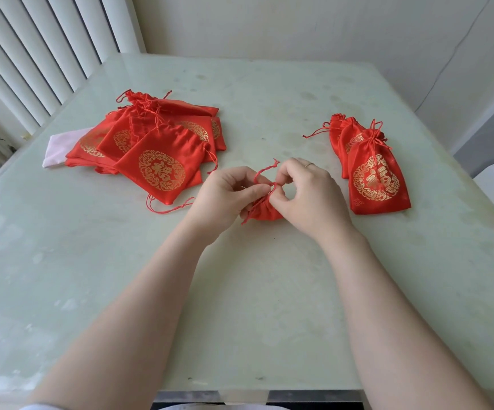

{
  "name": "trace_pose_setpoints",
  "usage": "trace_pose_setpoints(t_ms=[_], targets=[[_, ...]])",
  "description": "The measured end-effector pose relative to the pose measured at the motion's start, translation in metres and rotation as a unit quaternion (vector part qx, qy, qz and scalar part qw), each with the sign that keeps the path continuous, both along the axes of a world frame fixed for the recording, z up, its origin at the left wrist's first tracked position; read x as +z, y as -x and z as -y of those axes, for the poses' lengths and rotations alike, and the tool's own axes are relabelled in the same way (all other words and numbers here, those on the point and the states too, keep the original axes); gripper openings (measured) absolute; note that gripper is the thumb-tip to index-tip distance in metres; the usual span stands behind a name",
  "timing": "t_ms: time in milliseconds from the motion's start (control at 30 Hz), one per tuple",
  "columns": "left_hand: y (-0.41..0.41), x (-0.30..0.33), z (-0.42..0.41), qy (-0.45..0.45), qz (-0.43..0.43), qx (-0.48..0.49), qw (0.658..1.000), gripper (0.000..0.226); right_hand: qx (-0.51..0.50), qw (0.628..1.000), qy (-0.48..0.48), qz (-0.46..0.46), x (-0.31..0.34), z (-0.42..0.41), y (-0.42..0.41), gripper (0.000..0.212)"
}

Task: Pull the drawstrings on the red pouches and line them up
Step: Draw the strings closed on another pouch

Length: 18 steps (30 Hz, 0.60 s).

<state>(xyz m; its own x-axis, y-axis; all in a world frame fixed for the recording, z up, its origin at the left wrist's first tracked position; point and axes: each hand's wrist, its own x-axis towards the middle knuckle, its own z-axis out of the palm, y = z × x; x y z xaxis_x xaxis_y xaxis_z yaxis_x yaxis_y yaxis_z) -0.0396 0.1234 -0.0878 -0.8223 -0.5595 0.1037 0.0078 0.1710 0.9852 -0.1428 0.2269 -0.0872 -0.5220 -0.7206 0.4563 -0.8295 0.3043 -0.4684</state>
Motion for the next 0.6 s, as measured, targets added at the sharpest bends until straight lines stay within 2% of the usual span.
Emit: trace_pose_setpoints(t_ms=[133, 200, 267, 300, 367, 400, 433, 500, 533, 567, 600], targets=[[0.0011, -0.0002, -0.0019, -0.006, 0.006, 0.014, 1.0, 0.018, -0.087, 0.992, -0.076, -0.044, 0.0039, 0.0019, -0.0021, 0.013], [0.0018, -0.0015, -0.0034, -0.011, 0.02, 0.009, 1.0, 0.018, -0.112, 0.989, -0.081, -0.048, 0.0034, 0.0019, -0.0004, 0.011], [0.0028, -0.0022, -0.0036, -0.02, 0.016, 0.014, 1.0, 0.019, -0.109, 0.993, -0.034, 0.023, 0.0019, 0.0014, 0.0016, 0.006], [0.0033, -0.0024, -0.0026, -0.022, 0.009, 0.022, 0.999, 0.02, -0.103, 0.99, -0.003, 0.093, 0.0013, 0.0023, 0.0029, 0.006], [0.0034, -0.0025, 0.0005, -0.028, -0.006, 0.037, 0.999, 0.021, -0.084, 0.963, 0.073, 0.246, 0.0034, 0.0033, 0.0034, 0.008], [0.0032, -0.0016, 0.001, -0.032, -0.013, 0.04, 0.999, 0.02, -0.09, 0.95, 0.093, 0.284, 0.004, 0.0036, 0.003, 0.01], [0.003, -0.0008, 0.0009, -0.034, -0.017, 0.041, 0.998, 0.019, -0.111, 0.952, 0.078, 0.275, 0.004, 0.0036, 0.0032, 0.014], [0.0023, 0.0011, -0.0012, -0.026, -0.02, 0.043, 0.999, 0.015, -0.161, 0.971, -0.048, 0.169, 0.0033, 0.0013, 0.0039, 0.026], [0.002, 0.0023, -0.0023, -0.026, -0.023, 0.048, 0.998, 0.013, -0.159, 0.972, -0.087, 0.147, 0.003, 0.0009, 0.0034, 0.033], [0.0016, 0.0031, -0.0022, -0.031, -0.028, 0.06, 0.997, 0.011, -0.136, 0.971, -0.097, 0.173, 0.0035, 0.0015, 0.0034, 0.037], [0.001, 0.0036, -0.0011, -0.04, -0.034, 0.078, 0.996, 0.011, -0.092, 0.963, -0.068, 0.243, 0.0052, 0.0021, 0.0033, 0.038]])
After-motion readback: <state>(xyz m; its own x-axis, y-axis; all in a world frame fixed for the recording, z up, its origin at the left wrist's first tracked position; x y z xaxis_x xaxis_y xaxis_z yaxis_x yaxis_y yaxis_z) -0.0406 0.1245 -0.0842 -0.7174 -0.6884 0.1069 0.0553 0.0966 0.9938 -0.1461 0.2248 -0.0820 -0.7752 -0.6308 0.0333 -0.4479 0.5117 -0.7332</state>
